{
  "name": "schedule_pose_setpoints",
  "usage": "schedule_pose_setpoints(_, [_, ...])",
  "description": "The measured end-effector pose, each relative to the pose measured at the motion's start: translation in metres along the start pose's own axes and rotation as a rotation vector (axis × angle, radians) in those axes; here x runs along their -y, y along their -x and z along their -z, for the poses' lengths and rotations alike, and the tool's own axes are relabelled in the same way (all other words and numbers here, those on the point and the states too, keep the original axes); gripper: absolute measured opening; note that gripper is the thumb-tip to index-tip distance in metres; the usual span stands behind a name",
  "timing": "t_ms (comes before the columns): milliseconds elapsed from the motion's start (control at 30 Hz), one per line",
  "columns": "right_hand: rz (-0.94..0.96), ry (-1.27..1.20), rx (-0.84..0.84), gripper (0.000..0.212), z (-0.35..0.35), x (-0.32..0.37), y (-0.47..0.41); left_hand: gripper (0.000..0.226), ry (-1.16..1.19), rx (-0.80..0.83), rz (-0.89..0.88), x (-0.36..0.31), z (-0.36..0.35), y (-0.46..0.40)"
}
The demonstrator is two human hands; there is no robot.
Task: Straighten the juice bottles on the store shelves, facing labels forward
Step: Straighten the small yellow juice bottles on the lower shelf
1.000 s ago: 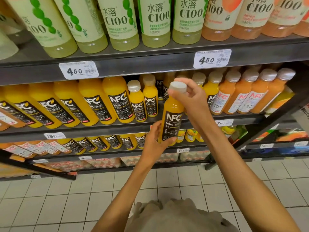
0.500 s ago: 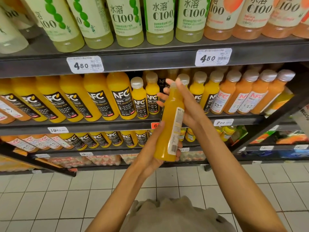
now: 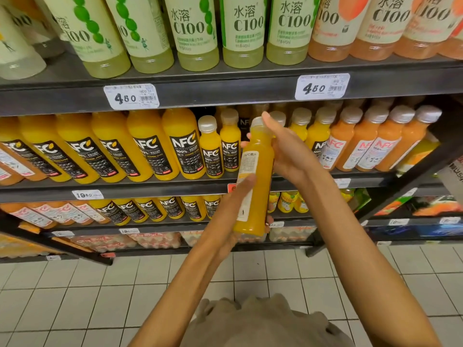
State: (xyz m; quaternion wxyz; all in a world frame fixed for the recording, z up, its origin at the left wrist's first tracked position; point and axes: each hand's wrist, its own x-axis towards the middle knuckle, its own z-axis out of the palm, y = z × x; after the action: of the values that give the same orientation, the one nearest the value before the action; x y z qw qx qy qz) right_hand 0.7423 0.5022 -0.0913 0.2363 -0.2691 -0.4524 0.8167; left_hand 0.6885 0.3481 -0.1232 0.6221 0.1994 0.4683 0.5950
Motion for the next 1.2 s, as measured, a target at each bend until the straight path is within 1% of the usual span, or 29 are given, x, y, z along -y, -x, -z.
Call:
schedule_pose_setpoints(67, [-0.078,-0.165,0.028,0.032,-0.002,-0.006,0.000,0.054,0.246,0.149,0.094,-0.001,-0.001,0.007])
schedule_pose_setpoints(100, [-0.094,-0.243,0.049,0.030,-0.004,-0.008,-0.001,0.054,0.262,0.162,0.102,0.000,-0.002,0.008])
schedule_pose_setpoints(133, [-0.094,-0.276,0.066,0.027,-0.005,-0.008,-0.002,0.056,0.209,0.132,0.090,0.002,-0.004,0.008])
schedule_pose_setpoints(167, [-0.084,-0.255,0.067,0.025,-0.005,-0.007,-0.002,0.058,0.115,0.072,0.063,0.005,-0.005,0.007])
schedule_pose_setpoints(267, [0.005,-0.003,-0.006,0.023,-0.002,0.000,-0.003,0.068,-0.163,-0.123,-0.032,0.008,-0.004,0.006])
schedule_pose_setpoints(333, [0.064,0.107,-0.044,0.027,-0.001,0.003,-0.003,0.063,-0.271,-0.163,-0.075,0.008,-0.004,0.006])
schedule_pose_setpoints(367, [0.062,0.107,-0.048,0.030,-0.001,0.004,-0.003,0.058,-0.240,-0.140,-0.077,0.008,-0.004,0.006])
schedule_pose_setpoints(433, [0.022,0.052,-0.034,0.037,-0.002,0.003,-0.002,0.056,-0.026,-0.032,-0.004,0.004,-0.003,0.008])
schedule_pose_setpoints(500, [-0.006,-0.026,-0.013,0.035,-0.003,0.000,-0.002,0.060,0.240,0.129,0.091,0.000,-0.002,0.011])
schedule_pose_setpoints(533, [-0.019,-0.097,0.008,0.033,-0.004,-0.002,-0.002,0.061,0.332,0.189,0.126,-0.001,-0.002,0.012])
schedule_pose_setpoints(633, [-0.070,-0.398,0.066,0.033,-0.007,-0.010,-0.002,0.064,0.473,0.243,0.170,0.000,-0.006,0.011])
schedule_pose_setpoints(700, [-0.112,-0.493,0.081,0.033,-0.006,-0.014,-0.006,0.066,0.504,0.236,0.185,0.000,-0.010,0.012])
schedule_pose_setpoints(733, [-0.134,-0.484,0.079,0.030,-0.005,-0.015,-0.008,0.066,0.474,0.223,0.183,0.000,-0.012,0.013])
schedule_pose_setpoints(800, [-0.195,-0.406,0.059,0.026,0.000,-0.016,-0.012,0.065,0.272,0.147,0.148,0.001,-0.015,0.014])
schedule_pose_setpoints(867, [-0.290,-0.289,0.020,0.031,0.007,-0.018,-0.016,0.063,0.106,0.065,0.118,0.000,-0.015,0.014])
schedule_pose_setpoints(900, [-0.336,-0.250,-0.008,0.034,0.011,-0.022,-0.017,0.059,0.102,0.048,0.117,-0.002,-0.015,0.015])
schedule_pose_setpoints(967, [-0.399,-0.199,-0.067,0.040,0.020,-0.032,-0.020,0.053,0.272,0.076,0.173,-0.011,-0.015,0.016])
schedule_pose_setpoints(1033, [-0.444,-0.103,-0.075,0.042,0.025,-0.044,-0.021,0.054,0.473,0.094,0.214,-0.018,-0.015,0.016])
schedule_pose_setpoints(1133, [-0.495,-0.070,-0.056,0.032,0.027,-0.061,-0.020,0.066,0.528,0.052,0.194,-0.020,-0.013,0.012])
schedule_pose_setpoints(1200, [-0.487,-0.086,-0.059,0.033,0.025,-0.066,-0.022,0.069,0.533,0.053,0.182,-0.021,-0.015,0.012])
